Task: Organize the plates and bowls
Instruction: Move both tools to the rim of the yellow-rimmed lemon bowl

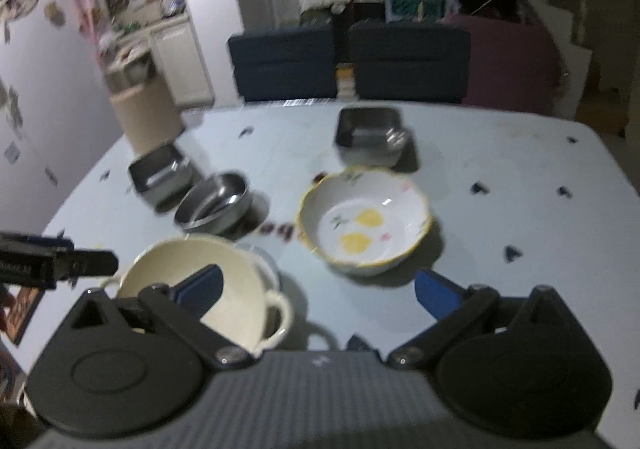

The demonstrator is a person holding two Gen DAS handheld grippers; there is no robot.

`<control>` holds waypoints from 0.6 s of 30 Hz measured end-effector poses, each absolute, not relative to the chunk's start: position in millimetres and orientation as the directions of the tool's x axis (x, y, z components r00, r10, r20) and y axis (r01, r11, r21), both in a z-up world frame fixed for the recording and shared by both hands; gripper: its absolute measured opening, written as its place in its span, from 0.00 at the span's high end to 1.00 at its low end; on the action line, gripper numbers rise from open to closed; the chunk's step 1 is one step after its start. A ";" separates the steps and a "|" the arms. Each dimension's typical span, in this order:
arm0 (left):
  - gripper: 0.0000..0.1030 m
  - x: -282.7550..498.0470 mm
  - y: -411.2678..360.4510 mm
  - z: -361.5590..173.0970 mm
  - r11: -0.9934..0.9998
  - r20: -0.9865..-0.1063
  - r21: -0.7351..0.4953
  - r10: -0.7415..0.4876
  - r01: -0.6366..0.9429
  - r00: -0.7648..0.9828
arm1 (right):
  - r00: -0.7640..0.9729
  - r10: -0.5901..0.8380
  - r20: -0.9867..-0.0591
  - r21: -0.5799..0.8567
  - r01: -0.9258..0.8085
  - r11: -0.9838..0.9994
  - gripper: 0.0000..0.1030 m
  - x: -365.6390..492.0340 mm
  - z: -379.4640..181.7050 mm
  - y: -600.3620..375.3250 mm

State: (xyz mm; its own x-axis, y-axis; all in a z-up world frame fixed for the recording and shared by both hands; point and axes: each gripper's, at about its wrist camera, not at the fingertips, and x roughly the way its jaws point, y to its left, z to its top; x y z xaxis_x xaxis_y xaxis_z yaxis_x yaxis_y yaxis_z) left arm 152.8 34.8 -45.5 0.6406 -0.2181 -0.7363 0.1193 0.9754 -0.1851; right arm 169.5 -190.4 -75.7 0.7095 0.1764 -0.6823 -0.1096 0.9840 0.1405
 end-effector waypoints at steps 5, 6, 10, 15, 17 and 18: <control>0.00 151.7 17.0 -32.4 0.970 -0.699 -0.188 -0.240 0.151 0.674 | 0.755 0.116 -0.646 0.144 -0.029 0.989 0.00 165.3 -63.9 -219.8; 0.00 151.9 12.9 -30.0 0.970 -0.691 -0.187 -0.243 0.157 0.680 | 0.763 0.105 -0.638 0.148 -0.012 0.989 0.00 163.8 -61.0 -226.0; 0.03 156.9 -4.8 -23.9 0.962 -0.663 -0.191 -0.272 0.193 0.697 | 0.781 0.063 -0.622 0.146 0.037 0.989 0.00 165.7 -55.9 -241.3; 0.16 172.5 -25.9 -26.7 0.951 -0.657 -0.227 -0.307 0.209 0.688 | 0.808 0.061 -0.586 0.164 0.044 0.985 0.00 177.6 -58.9 -255.9; 0.23 182.7 -35.3 -30.6 0.945 -0.661 -0.248 -0.327 0.215 0.675 | 0.801 0.069 -0.594 0.178 0.047 0.983 0.00 187.8 -62.7 -263.0; 0.24 187.5 -40.1 -32.5 0.944 -0.665 -0.251 -0.329 0.214 0.670 | 0.802 0.069 -0.593 0.179 0.048 0.983 0.00 190.6 -62.9 -264.9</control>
State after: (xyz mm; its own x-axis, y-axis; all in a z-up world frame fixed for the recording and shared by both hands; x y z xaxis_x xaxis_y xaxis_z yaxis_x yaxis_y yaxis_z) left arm 187.5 -40.1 -32.5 0.6704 -0.3289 -0.6651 0.2144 0.9440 -0.2508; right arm 190.6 -264.9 -62.9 0.8022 0.0686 -0.5932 0.0481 0.9827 0.1788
